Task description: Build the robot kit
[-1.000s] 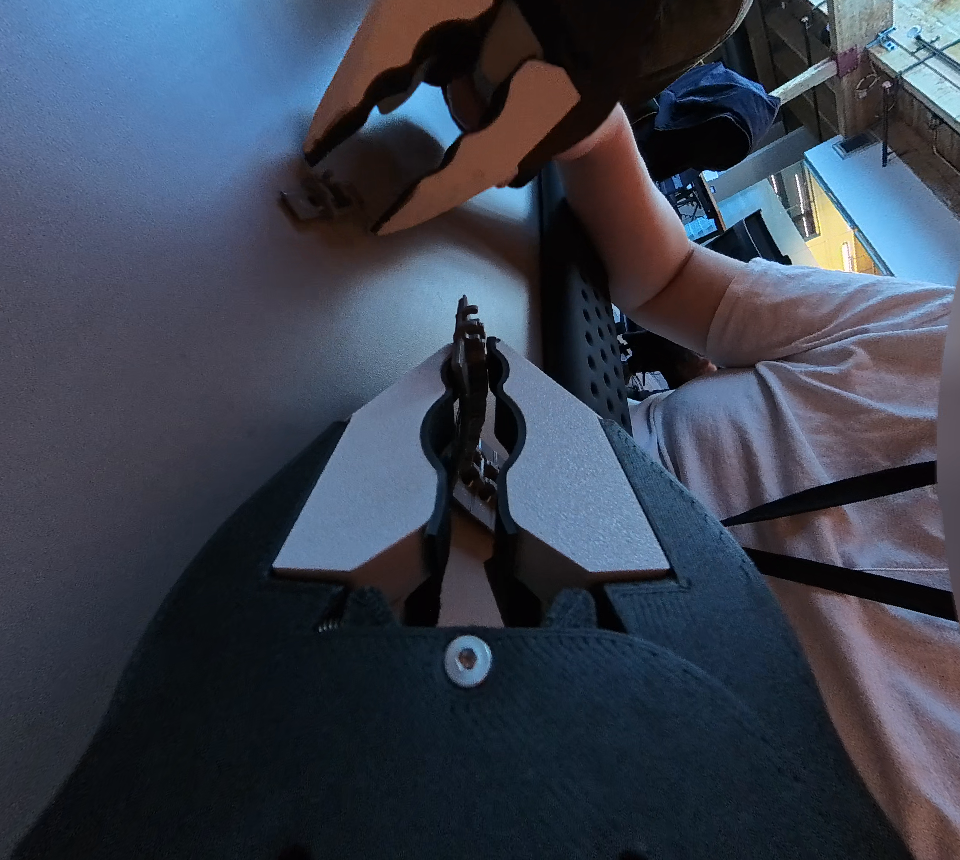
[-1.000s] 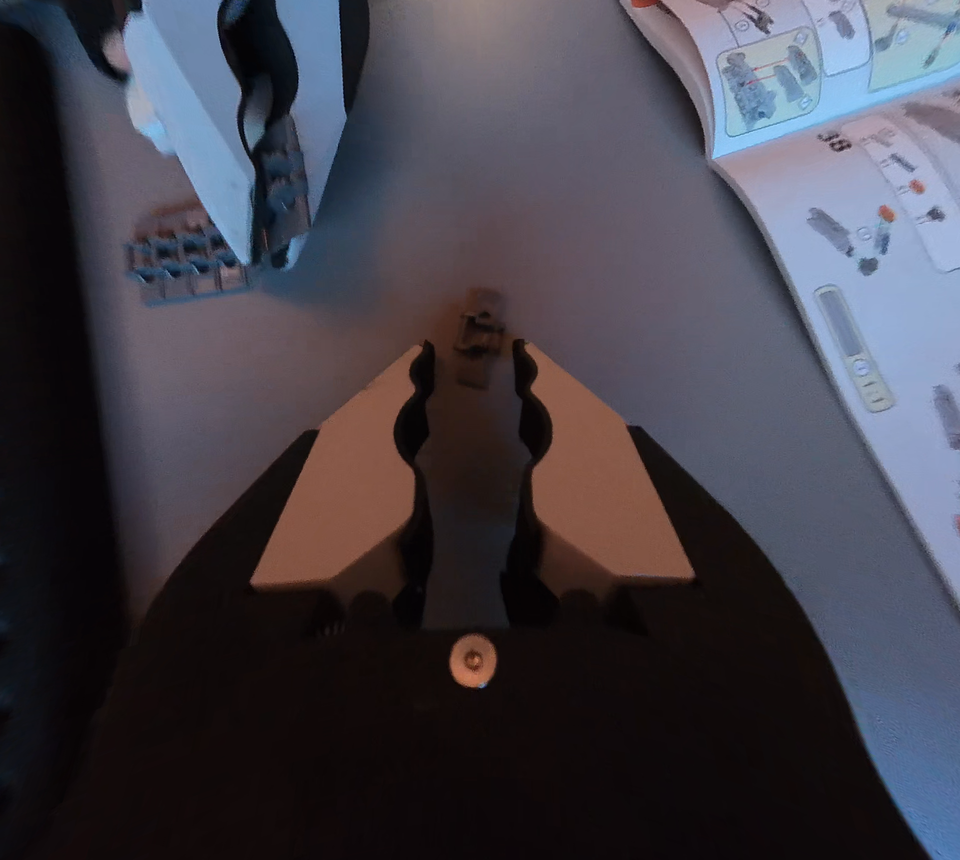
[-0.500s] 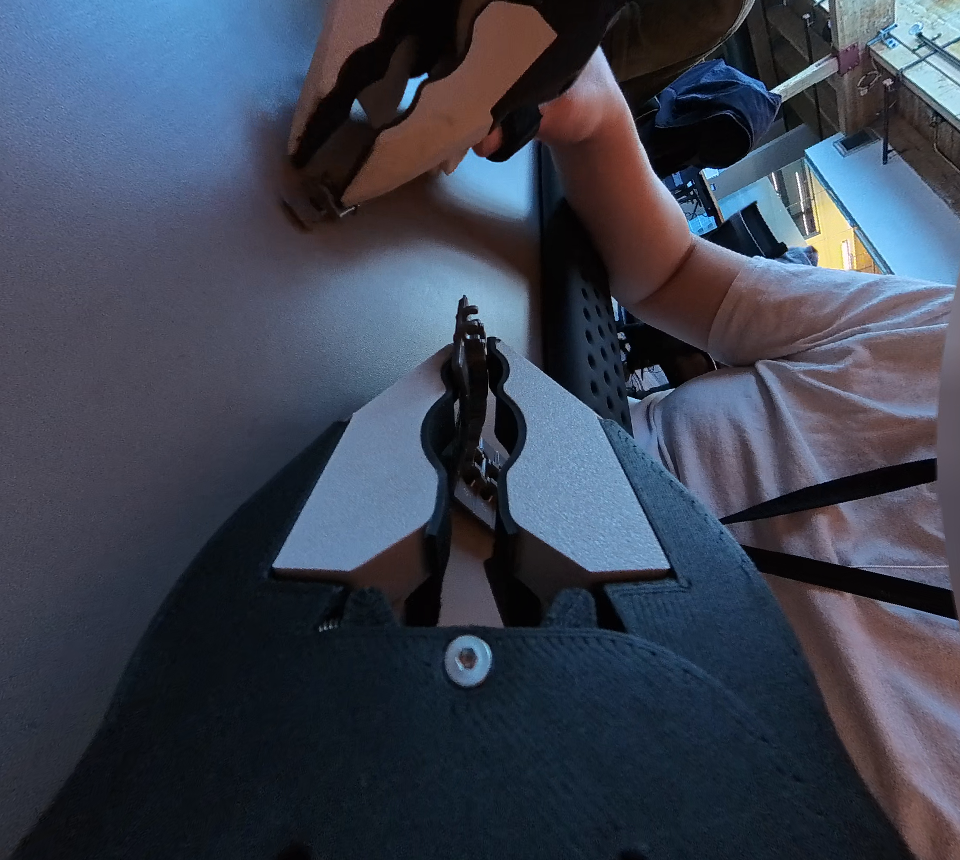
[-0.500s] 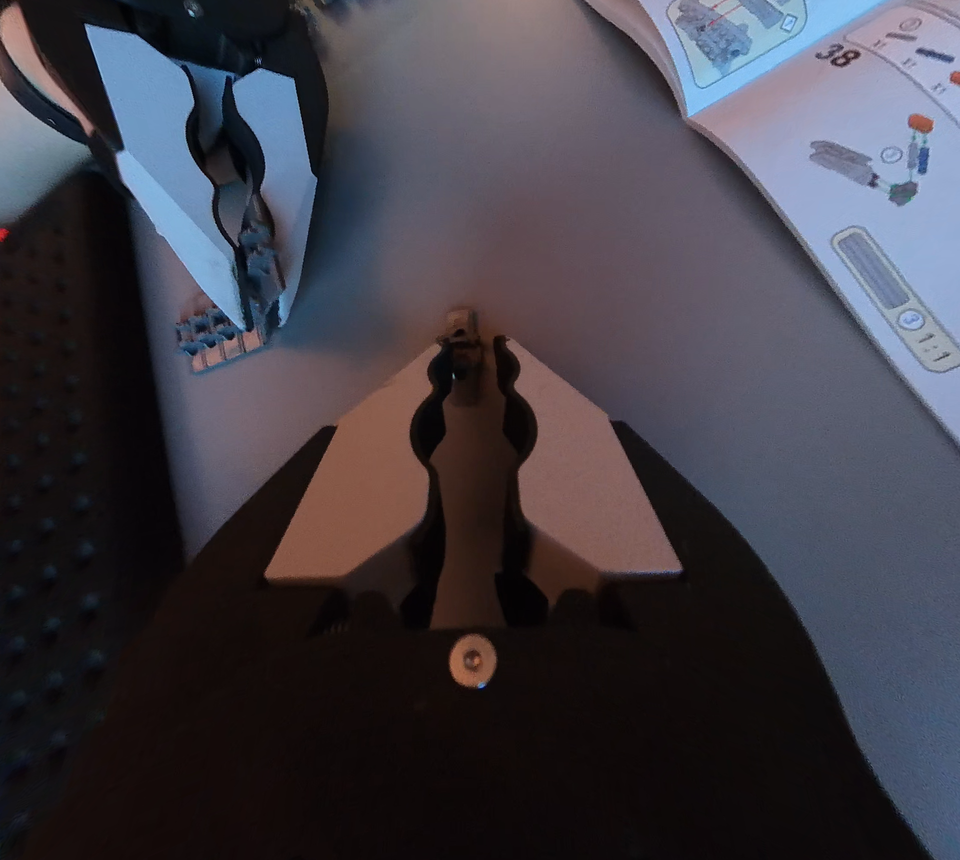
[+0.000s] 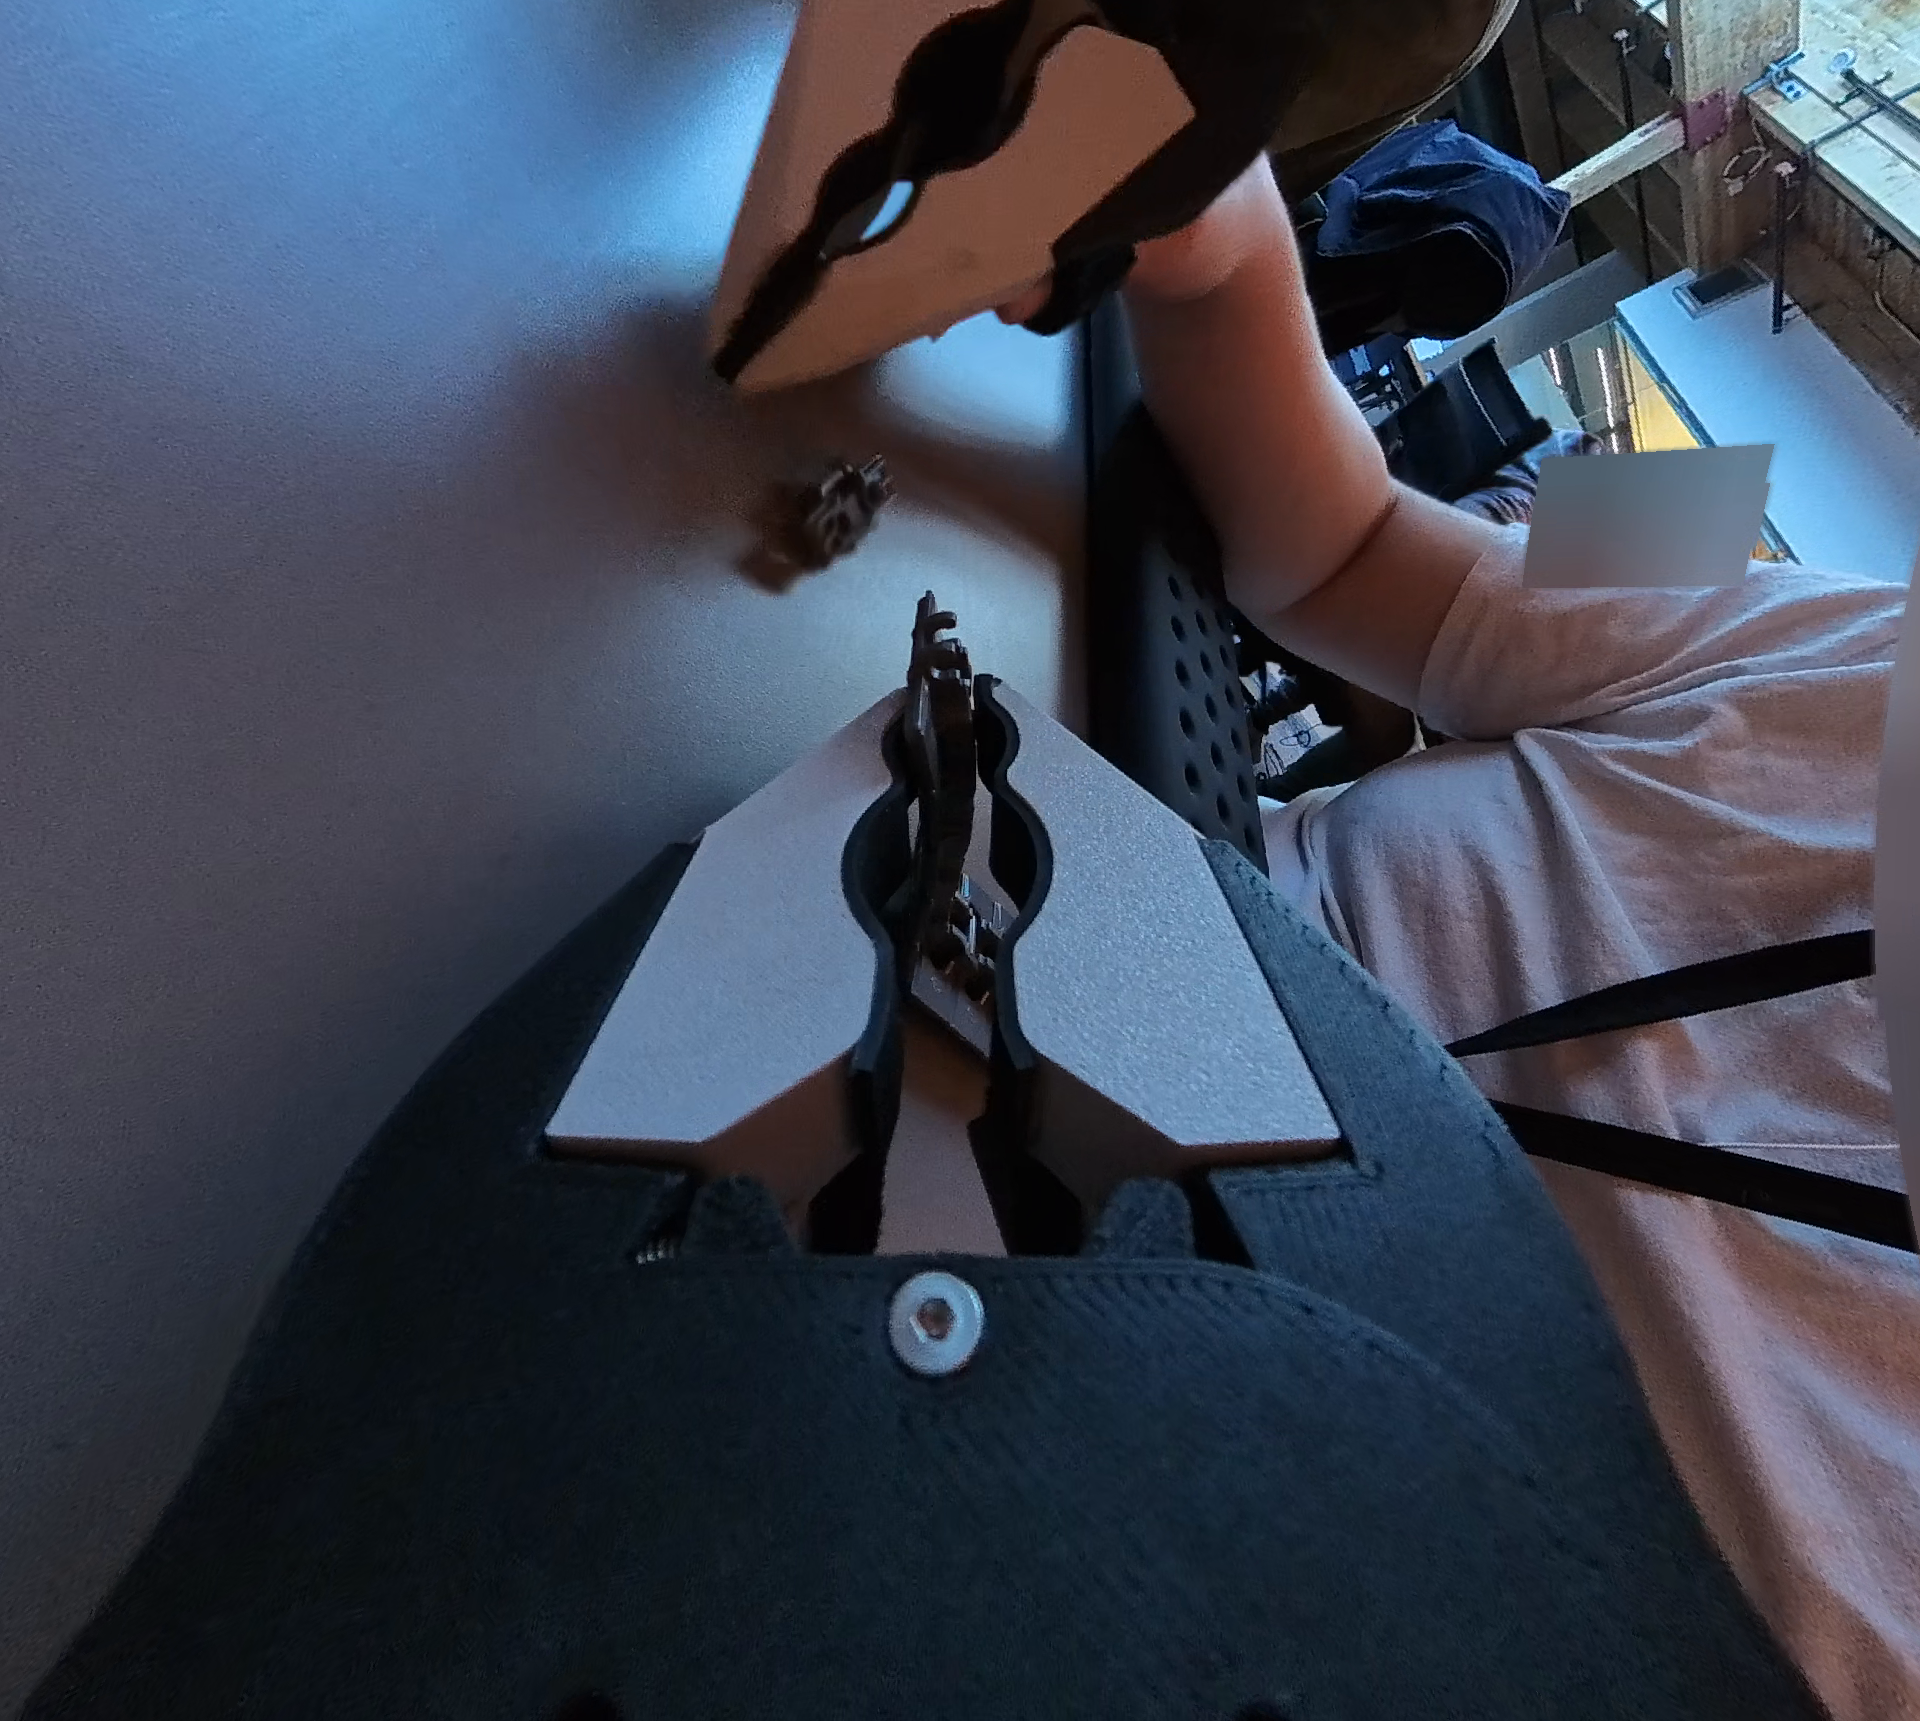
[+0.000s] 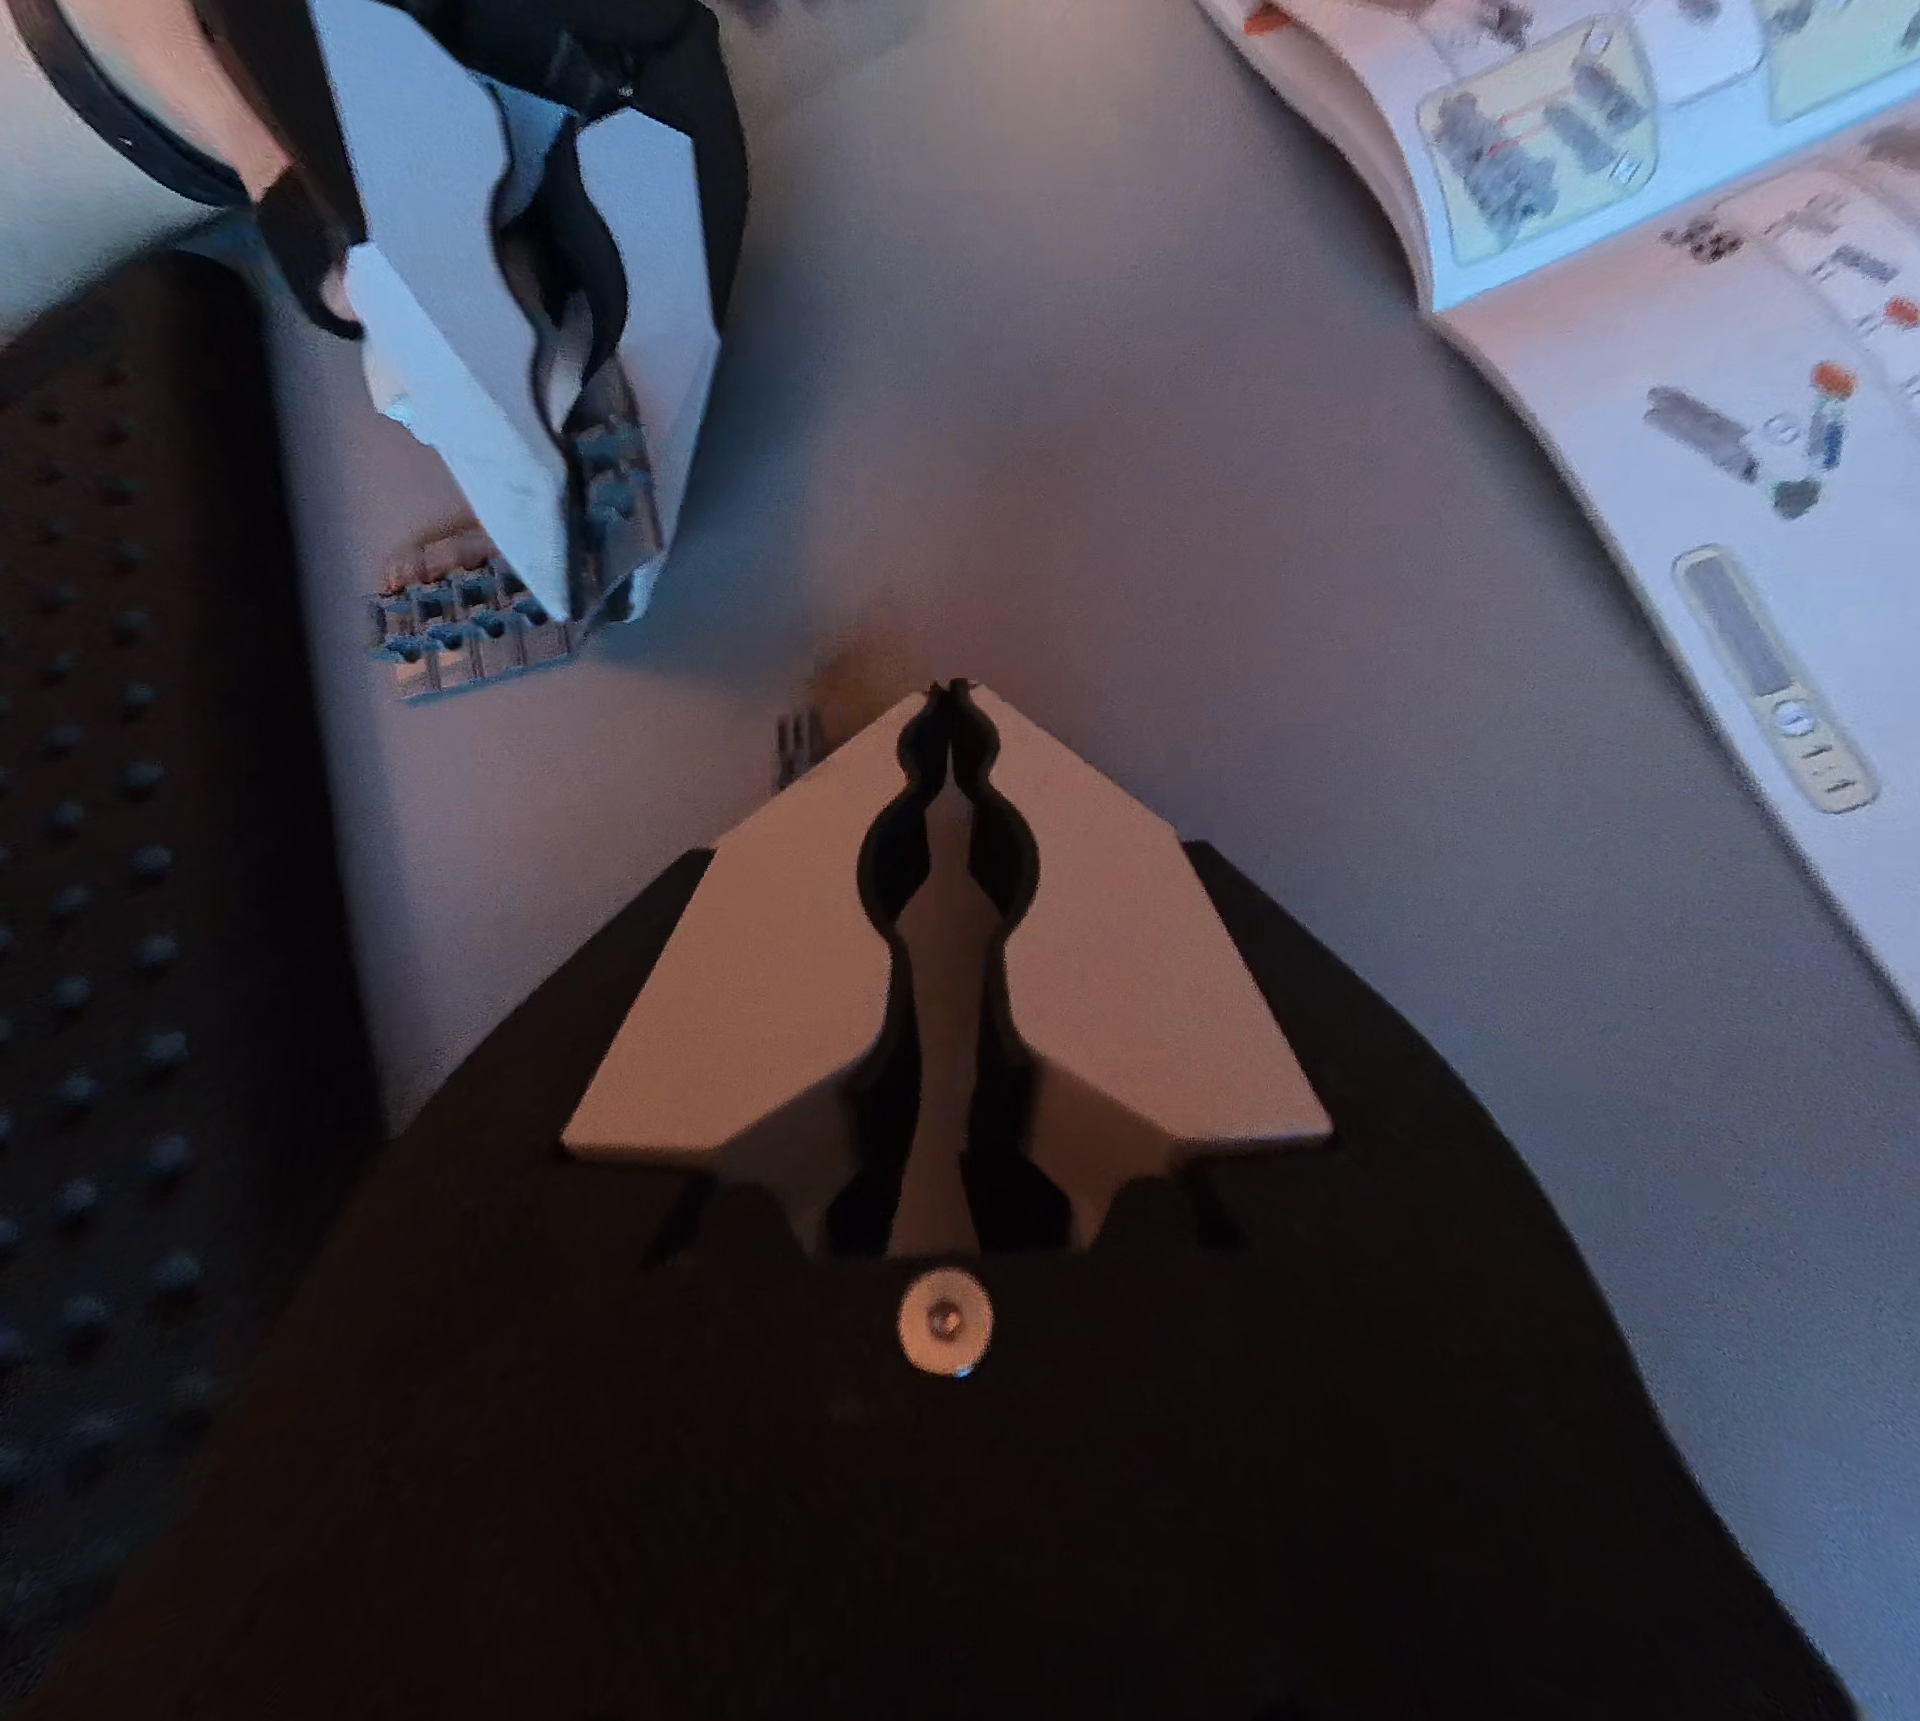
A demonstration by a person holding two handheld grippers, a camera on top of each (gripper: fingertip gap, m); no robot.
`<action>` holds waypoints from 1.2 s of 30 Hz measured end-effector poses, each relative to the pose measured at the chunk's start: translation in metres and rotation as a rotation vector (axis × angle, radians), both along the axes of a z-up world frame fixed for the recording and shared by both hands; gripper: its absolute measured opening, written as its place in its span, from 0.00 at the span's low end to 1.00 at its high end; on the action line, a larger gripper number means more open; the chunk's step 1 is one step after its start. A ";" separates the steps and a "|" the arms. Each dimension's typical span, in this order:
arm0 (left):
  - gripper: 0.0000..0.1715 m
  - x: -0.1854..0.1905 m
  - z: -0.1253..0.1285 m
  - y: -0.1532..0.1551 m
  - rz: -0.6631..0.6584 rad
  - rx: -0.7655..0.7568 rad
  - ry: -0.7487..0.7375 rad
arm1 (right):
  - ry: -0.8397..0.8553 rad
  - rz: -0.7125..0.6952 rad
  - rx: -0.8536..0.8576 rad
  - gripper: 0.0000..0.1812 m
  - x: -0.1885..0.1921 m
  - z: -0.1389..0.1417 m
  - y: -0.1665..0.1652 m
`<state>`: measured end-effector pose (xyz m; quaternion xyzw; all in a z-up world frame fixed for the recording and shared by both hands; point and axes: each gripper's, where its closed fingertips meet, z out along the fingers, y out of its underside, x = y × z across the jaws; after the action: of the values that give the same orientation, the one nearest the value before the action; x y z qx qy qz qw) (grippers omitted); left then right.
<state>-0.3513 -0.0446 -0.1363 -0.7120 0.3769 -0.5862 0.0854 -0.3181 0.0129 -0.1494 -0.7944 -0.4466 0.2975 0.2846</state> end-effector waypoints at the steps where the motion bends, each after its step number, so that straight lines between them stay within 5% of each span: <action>1: 0.04 0.000 0.000 0.000 0.000 -0.002 -0.001 | 0.008 0.015 0.031 0.00 -0.002 0.004 -0.003; 5: 0.04 0.000 0.000 0.000 0.000 -0.006 -0.002 | 0.016 0.010 0.004 0.02 0.000 0.003 -0.011; 7: 0.04 -0.001 0.000 0.000 -0.002 -0.005 -0.001 | 0.043 0.023 -0.089 0.13 0.003 0.001 -0.024; 15: 0.04 0.000 0.000 -0.001 -0.007 -0.007 0.000 | 0.142 0.107 -0.216 0.14 0.012 0.001 -0.058; 23: 0.04 -0.001 0.001 -0.002 -0.013 -0.022 -0.007 | -0.433 0.358 0.863 0.13 0.020 0.011 -0.071; 29: 0.04 -0.001 0.001 -0.002 -0.014 -0.020 -0.007 | -0.622 0.365 1.027 0.13 0.020 -0.002 -0.066; 36: 0.04 -0.001 0.001 -0.003 -0.022 -0.020 -0.006 | -0.605 0.406 1.082 0.05 0.009 -0.008 -0.064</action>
<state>-0.3522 -0.0480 -0.1354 -0.7067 0.3787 -0.5932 0.0728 -0.3088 -0.0515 -0.1576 -0.4872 -0.7350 -0.1584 0.4442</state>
